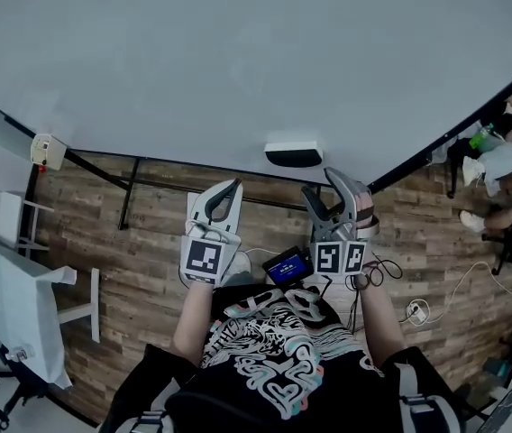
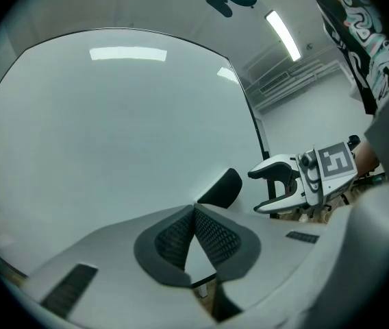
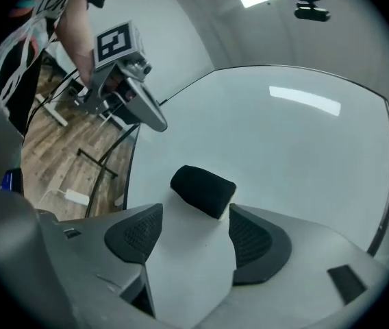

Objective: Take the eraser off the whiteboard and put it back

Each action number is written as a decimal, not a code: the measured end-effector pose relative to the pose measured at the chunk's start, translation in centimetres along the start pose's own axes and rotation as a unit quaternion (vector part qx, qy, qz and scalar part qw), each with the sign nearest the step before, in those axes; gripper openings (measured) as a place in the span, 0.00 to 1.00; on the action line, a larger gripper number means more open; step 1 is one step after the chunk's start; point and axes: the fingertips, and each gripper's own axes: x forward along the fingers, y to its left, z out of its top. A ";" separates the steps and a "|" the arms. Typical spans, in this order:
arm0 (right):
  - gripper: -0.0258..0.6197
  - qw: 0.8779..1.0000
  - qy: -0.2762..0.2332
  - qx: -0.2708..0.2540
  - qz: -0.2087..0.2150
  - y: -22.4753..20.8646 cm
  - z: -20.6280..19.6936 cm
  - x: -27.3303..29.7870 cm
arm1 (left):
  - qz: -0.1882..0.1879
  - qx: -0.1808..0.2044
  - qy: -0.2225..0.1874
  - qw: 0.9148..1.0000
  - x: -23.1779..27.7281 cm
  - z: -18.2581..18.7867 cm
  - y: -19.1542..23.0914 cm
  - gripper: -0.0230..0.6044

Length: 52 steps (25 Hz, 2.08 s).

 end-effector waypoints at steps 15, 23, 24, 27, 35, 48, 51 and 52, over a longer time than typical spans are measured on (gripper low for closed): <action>0.56 0.986 -0.005 -0.167 -0.008 -0.3 0.1 2.3 | -0.025 -0.007 -0.008 1.000 0.8 0.3 0.1 0.06; 0.67 0.966 -0.006 -0.258 -0.018 -0.8 0.0 4.0 | -0.013 -0.018 -0.004 1.000 0.6 -0.7 1.6 0.06; 0.67 0.964 -0.009 -0.265 -0.018 -0.9 0.1 4.1 | -0.013 -0.019 -0.003 1.000 0.6 -0.8 1.6 0.06; 0.67 0.958 -0.009 -0.286 -0.017 -0.9 0.0 4.6 | -0.013 -0.021 -0.006 1.000 0.8 -0.6 1.6 0.06; 0.68 0.946 -0.002 -0.321 -0.036 -1.8 -0.1 5.6 | -0.016 -0.028 -0.001 0.999 0.9 -1.1 1.4 0.06; 0.59 0.946 -0.008 -0.324 -0.031 -2.2 0.8 5.6 | -0.014 -0.028 0.014 0.999 1.0 -1.5 1.6 0.06; 0.59 0.948 -0.003 -0.317 -0.035 -2.2 0.8 5.5 | -0.013 -0.025 0.011 1.000 1.1 -1.3 1.7 0.06; 0.59 0.949 -0.001 -0.312 -0.037 -2.2 0.8 5.5 | -0.011 -0.023 0.005 1.000 1.2 -1.1 1.8 0.06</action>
